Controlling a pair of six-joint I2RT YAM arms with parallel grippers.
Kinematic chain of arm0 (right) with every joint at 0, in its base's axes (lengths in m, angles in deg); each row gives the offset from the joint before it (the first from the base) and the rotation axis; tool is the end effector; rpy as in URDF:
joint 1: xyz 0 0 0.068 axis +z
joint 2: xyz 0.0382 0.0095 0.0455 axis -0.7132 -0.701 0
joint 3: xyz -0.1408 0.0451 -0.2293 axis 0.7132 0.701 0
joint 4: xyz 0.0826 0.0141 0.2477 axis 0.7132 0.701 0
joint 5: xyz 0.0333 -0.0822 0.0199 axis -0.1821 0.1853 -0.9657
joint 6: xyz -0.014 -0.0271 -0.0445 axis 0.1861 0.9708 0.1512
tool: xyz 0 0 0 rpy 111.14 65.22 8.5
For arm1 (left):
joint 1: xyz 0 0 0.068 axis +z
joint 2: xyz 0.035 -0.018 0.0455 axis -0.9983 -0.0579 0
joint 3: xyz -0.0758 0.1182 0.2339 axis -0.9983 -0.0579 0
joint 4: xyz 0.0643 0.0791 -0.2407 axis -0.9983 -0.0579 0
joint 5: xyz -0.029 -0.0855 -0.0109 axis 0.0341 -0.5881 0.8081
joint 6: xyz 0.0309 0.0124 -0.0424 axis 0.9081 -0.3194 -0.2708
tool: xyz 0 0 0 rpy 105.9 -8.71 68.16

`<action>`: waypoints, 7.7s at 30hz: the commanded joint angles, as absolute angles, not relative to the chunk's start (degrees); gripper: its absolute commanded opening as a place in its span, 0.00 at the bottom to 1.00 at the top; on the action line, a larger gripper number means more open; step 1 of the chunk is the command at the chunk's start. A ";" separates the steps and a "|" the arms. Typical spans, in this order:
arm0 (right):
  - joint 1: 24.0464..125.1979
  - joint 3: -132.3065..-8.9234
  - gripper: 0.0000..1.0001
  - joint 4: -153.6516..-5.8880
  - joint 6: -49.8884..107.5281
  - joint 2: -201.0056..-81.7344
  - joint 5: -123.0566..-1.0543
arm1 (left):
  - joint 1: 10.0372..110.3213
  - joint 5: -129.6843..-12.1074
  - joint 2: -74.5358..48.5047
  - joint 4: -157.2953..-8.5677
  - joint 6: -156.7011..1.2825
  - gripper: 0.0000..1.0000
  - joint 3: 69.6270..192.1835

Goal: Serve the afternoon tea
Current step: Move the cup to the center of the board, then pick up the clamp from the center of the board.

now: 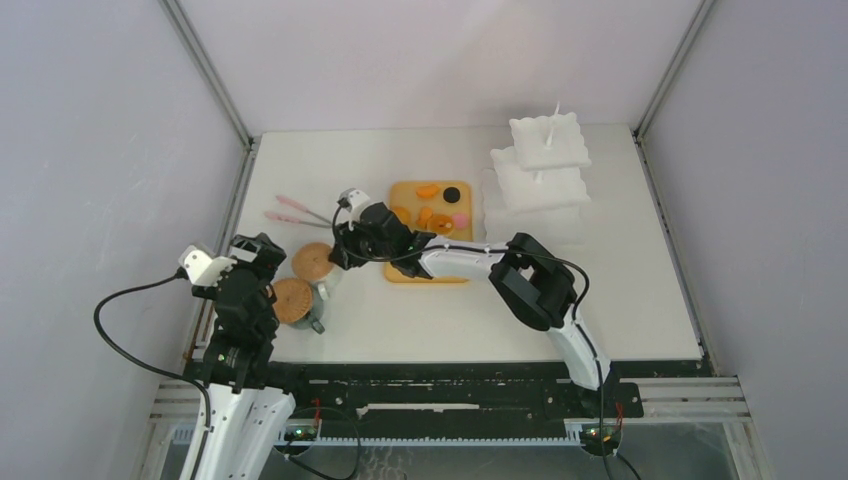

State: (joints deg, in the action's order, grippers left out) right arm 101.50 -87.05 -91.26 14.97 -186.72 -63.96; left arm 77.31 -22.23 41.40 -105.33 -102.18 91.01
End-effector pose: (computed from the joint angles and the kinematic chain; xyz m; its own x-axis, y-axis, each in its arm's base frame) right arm 0.2819 0.4287 0.1937 -0.5269 -0.1589 -0.8349 -0.7660 0.5143 0.3856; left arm 0.1043 0.0061 0.2989 0.1737 -0.4830 -0.8583 -0.5014 0.7067 -0.4992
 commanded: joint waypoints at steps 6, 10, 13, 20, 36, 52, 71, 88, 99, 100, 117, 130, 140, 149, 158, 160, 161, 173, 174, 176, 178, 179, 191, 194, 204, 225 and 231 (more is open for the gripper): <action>96.31 -93.29 0.59 -90.95 17.98 -181.78 -66.94 | 77.04 -20.73 37.45 -101.45 -103.24 0.95 94.19; 93.70 -107.88 0.60 -81.90 20.31 -189.42 -69.62 | 77.04 -20.59 33.74 -99.02 -103.48 0.96 95.24; 91.86 -123.89 0.61 -73.62 21.64 -197.97 -71.38 | 77.15 -20.02 29.31 -97.50 -103.61 0.97 97.38; 89.87 -140.15 0.61 -71.72 21.00 -209.70 -73.09 | 84.10 -28.68 14.10 -95.82 -103.47 0.95 104.01; 90.58 -117.08 0.60 -81.25 20.78 -198.62 -73.74 | 100.73 -58.65 -20.36 -107.08 -106.37 0.76 126.32; 89.37 -92.04 0.60 -93.87 18.44 -183.20 -73.05 | 102.75 -65.69 -39.81 -114.98 -104.99 0.63 138.09; 89.32 -82.57 0.61 -97.92 19.03 -175.68 -74.43 | 103.75 -67.07 -52.74 -118.46 -106.84 0.61 148.82; 89.07 -78.80 0.61 -101.60 17.79 -174.31 -75.83 | 103.75 -65.90 -56.31 -121.51 -105.34 0.56 151.24; 88.48 -76.32 0.61 -104.17 16.13 -173.34 -77.67 | 104.07 -64.99 -59.60 -124.23 -103.15 0.56 155.27; 88.41 -76.14 0.61 -104.25 16.10 -173.28 -77.77 | 104.01 -64.93 -59.82 -124.41 -102.96 0.56 155.50; 88.08 -71.65 0.61 -106.08 14.25 -169.62 -77.77 | 103.99 -67.15 -60.95 -126.73 -96.33 0.35 153.75; 88.73 -70.83 0.60 -104.07 15.30 -167.98 -76.21 | 104.02 -68.58 -60.86 -126.61 -96.35 0.18 154.36; 89.68 -70.83 0.60 -102.27 16.71 -166.65 -74.02 | 104.08 -70.32 -57.85 -122.37 -98.67 0.02 153.78; 90.76 -69.25 0.60 -100.72 19.23 -164.79 -69.90 | 103.91 -70.90 -53.17 -112.24 -102.85 0.00 152.36; 94.10 -68.08 0.62 -97.09 27.69 -160.22 -57.61 | 101.73 -67.63 -45.68 -107.01 -106.73 0.00 153.84; 94.75 -67.99 0.62 -96.01 28.14 -158.99 -55.97 | 100.11 -66.45 -43.74 -107.01 -106.70 0.00 154.82; 95.13 -68.04 0.62 -95.44 28.41 -158.34 -55.08 | 99.09 -65.77 -42.72 -107.11 -106.48 0.00 155.40; 102.19 -64.01 0.63 -90.61 30.87 -146.69 -38.47 | 80.55 -55.18 -25.18 -112.99 -105.28 0.00 153.36; 103.19 -63.18 0.64 -90.68 30.81 -145.63 -36.73 | 78.78 -54.14 -23.13 -113.06 -105.42 0.00 151.73; 104.96 -60.94 0.64 -91.54 30.88 -142.70 -32.08 | 75.03 -51.82 -19.27 -112.99 -105.67 0.00 147.40; 106.58 -58.66 0.64 -92.24 30.66 -140.05 -28.69 | 70.86 -49.47 -15.04 -112.70 -105.66 0.00 143.40; 107.45 -57.69 0.64 -92.42 30.55 -138.84 -26.98 | 69.02 -48.26 -13.29 -112.31 -105.74 0.00 141.05; 116.84 -52.78 0.64 -91.36 28.64 -133.37 -12.92 | 48.54 -34.04 -1.16 -109.37 -110.01 0.00 120.35; 118.58 -52.46 0.64 -91.52 27.88 -134.33 -10.39 | 45.26 -32.49 -0.68 -108.89 -111.69 0.00 118.08; 118.07 -50.76 0.64 -91.45 24.08 -137.06 -7.68 | 39.47 -28.80 1.33 -108.61 -115.25 0.00 114.21; 109.85 -52.11 0.00 -85.65 17.60 -141.04 -12.27 | 36.05 -20.54 3.81 -110.18 -117.37 0.00 109.49; 106.74 -48.04 0.00 -84.39 16.11 -136.64 -13.12 | 36.23 -18.16 6.22 -111.91 -117.83 0.00 107.65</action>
State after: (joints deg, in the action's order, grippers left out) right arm 109.70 -50.07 -86.54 17.02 -141.78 -15.24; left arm 35.81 -24.22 2.97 -109.31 -118.79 109.94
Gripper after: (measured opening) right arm 0.029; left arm 0.075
